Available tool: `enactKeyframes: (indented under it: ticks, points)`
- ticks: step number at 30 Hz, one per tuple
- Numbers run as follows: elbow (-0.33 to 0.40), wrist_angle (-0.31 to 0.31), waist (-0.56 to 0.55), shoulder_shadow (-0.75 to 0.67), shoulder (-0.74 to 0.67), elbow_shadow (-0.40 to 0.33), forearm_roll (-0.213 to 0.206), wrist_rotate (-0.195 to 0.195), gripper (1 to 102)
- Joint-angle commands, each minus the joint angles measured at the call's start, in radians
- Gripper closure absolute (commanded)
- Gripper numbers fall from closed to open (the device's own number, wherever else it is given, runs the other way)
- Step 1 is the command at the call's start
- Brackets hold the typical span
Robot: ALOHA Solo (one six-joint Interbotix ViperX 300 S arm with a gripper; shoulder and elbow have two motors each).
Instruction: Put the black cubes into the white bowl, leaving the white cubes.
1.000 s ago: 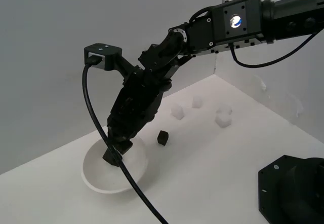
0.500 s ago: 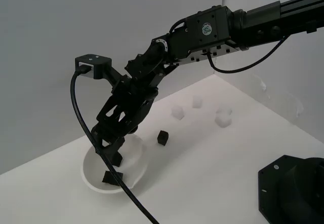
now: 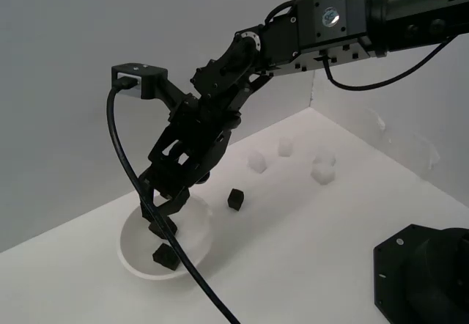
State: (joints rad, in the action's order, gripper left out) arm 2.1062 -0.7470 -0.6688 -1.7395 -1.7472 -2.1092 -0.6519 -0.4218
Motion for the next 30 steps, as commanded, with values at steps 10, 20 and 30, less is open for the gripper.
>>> enactKeyframes:
  ticks: [10,20,30]
  points:
    - [0.074,-0.055,0.094,-0.21,-0.204,-0.066,0.009,-0.009,35]
    - [0.146,-0.1,0.362,-0.253,-0.25,-0.138,0.055,-0.104,35]
    - [0.17,-0.083,0.402,-0.08,-0.072,-0.163,0.051,-0.215,35]
